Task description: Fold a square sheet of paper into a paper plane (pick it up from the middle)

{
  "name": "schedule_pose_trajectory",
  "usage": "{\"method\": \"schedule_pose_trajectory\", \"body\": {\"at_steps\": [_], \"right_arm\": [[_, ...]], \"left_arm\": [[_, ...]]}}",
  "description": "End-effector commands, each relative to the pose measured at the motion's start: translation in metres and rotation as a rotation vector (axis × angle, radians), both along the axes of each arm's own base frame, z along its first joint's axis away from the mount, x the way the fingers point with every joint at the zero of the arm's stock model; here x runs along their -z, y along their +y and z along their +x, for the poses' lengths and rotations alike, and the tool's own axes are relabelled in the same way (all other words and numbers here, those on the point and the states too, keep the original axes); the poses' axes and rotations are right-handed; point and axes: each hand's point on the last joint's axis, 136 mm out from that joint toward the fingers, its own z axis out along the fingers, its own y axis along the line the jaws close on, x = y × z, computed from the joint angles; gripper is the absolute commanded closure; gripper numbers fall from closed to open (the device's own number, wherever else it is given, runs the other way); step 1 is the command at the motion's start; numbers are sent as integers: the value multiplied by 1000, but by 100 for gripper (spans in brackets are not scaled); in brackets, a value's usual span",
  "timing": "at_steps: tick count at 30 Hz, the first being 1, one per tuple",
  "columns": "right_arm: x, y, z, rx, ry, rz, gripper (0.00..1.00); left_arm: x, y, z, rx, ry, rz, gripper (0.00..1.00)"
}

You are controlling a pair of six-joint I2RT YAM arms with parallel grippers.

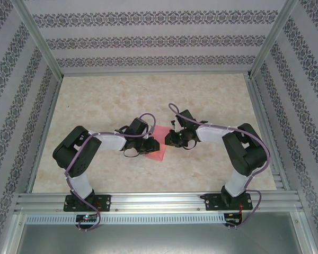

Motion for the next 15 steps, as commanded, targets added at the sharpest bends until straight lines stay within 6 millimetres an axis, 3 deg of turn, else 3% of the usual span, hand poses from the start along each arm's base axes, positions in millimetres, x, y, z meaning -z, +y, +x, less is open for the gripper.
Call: {"method": "schedule_pose_trajectory", "body": {"at_steps": [1,6,15], "right_arm": [[-19,1,8,-11,-67,-6,84],[-14,17,-1,-56,-34,47,91],[-1,28,-2,-85,-5,42,92]], "left_arm": [[14,8,-5,6,25,64,78],[15,9,-4,1,26,68,78],[16,7,-4,7,30,67,78]]}}
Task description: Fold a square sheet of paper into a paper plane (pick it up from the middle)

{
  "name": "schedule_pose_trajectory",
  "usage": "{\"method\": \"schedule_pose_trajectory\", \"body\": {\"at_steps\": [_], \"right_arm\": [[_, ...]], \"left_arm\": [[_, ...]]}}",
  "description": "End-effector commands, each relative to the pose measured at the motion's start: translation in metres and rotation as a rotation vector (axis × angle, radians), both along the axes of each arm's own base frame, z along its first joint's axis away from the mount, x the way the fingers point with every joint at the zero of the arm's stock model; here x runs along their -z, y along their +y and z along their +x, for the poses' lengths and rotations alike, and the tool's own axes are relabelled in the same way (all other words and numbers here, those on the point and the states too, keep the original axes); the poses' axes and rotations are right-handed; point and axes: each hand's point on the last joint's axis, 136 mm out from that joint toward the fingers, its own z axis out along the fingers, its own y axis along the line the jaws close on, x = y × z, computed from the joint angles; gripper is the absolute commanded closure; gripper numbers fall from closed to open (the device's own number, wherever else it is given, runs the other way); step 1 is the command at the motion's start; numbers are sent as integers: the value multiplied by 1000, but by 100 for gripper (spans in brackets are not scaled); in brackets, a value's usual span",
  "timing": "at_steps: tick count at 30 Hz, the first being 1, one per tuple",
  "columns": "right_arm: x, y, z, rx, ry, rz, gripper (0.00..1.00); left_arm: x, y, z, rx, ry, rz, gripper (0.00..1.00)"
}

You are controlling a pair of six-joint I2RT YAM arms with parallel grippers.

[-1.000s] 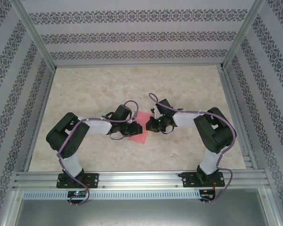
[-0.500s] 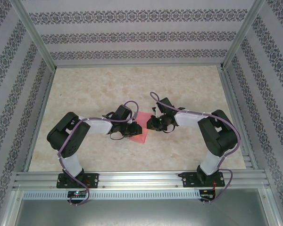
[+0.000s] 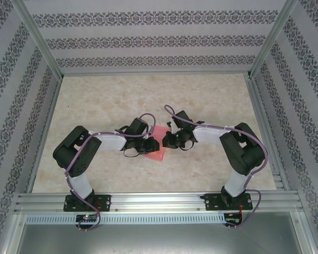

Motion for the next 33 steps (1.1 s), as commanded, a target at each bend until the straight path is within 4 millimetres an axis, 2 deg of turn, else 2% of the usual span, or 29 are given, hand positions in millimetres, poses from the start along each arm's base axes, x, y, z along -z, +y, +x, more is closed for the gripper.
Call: {"method": "schedule_pose_trajectory", "body": {"at_steps": [1,7,14,17,24,33], "right_arm": [[-4,11,9,-21,-24,27,92],[18,-5,4,-6,7,-84,92],[45,-31,-9,-14,50,-226,92],[51,-38,-12,-19,57,-262,93],[59,-42,-15,-22,68,-292,93],[72,-56,-24,-31,91,-372,93]], "left_arm": [[16,8,-5,8,29,64,79],[11,5,-2,15,20,53,79],[-25,-4,16,11,-89,-1,78],[-30,1,23,-14,-125,16,78],[-12,4,25,-24,-89,56,78],[17,23,26,-69,-42,161,78]]}}
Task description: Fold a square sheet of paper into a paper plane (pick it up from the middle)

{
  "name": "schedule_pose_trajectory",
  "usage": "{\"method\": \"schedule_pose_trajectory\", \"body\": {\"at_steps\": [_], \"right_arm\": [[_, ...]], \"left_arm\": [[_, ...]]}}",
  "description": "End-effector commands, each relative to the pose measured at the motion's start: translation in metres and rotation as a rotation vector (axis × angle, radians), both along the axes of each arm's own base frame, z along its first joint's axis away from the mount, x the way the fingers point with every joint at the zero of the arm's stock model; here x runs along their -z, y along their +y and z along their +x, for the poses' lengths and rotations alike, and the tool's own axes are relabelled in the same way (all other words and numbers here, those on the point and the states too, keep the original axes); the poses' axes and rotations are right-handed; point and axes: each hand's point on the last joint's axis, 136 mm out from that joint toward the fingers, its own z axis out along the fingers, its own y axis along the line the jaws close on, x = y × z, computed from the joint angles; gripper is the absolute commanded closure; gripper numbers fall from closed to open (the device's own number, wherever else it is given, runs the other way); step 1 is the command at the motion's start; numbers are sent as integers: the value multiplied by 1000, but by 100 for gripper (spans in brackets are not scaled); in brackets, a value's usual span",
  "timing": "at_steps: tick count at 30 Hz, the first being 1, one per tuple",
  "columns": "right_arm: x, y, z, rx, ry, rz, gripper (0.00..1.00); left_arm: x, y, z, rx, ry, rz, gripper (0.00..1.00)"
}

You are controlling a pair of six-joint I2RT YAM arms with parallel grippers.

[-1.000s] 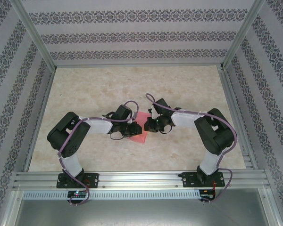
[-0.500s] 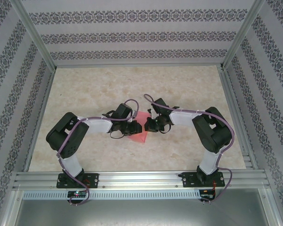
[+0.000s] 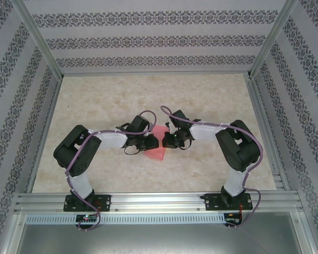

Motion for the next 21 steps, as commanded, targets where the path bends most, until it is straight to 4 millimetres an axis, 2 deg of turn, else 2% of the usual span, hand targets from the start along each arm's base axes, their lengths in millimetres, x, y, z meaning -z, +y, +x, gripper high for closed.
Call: {"method": "schedule_pose_trajectory", "body": {"at_steps": [1,13,21], "right_arm": [[58,-54,-30,7,92,-297,93],[79,-85,-46,-18,131,-457,93],[82,-90,-49,-22,132,-475,93]], "left_arm": [[17,16,8,-46,19,69,78],[8,32,32,-147,4,50,76],[3,39,49,-181,-17,26,75]]}}
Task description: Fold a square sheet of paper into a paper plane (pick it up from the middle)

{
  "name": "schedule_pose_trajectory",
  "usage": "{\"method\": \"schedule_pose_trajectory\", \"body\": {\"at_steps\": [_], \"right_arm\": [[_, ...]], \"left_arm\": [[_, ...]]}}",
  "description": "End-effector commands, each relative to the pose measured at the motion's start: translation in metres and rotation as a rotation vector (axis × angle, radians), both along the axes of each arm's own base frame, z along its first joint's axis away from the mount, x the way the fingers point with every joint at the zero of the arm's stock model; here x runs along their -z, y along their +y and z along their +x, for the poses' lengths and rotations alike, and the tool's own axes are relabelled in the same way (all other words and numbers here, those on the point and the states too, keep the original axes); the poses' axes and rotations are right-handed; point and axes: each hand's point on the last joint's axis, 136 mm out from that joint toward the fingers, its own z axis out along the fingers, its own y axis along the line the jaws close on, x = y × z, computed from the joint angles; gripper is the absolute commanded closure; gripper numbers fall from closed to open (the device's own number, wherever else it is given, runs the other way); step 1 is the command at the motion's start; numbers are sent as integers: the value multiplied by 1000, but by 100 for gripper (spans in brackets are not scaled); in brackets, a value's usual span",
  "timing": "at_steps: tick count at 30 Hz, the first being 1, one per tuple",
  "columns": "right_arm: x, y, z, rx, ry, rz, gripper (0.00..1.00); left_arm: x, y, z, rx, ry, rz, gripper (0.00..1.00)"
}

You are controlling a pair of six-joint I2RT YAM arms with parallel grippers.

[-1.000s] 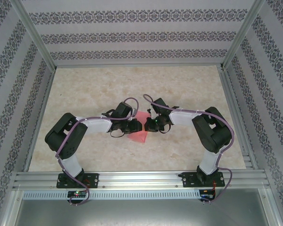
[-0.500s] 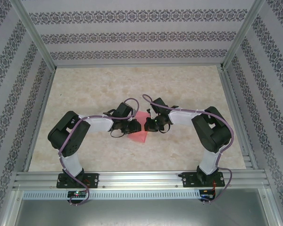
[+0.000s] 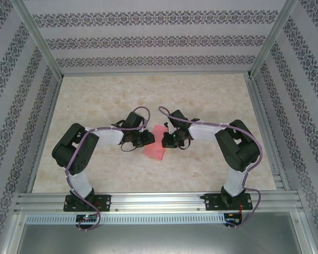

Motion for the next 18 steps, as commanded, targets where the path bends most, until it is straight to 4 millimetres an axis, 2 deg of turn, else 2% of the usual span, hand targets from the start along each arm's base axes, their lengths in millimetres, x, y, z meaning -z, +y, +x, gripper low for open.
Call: {"method": "schedule_pose_trajectory", "body": {"at_steps": [1,6,10,13,18], "right_arm": [[75,-87,-47,23,136,-422,93],[74,-86,-46,24,135,-418,93],[73,-85,-45,25,130,-416,93],[72,-85,-45,26,126,-415,93],[73,-85,-46,26,127,-413,93]], "left_arm": [[3,15,27,-70,-40,40,74],[3,11,34,-28,-46,30,74],[0,18,41,-27,-58,38,74],[-14,19,43,-12,-100,22,74],[-44,2,35,60,-170,-104,74]]}}
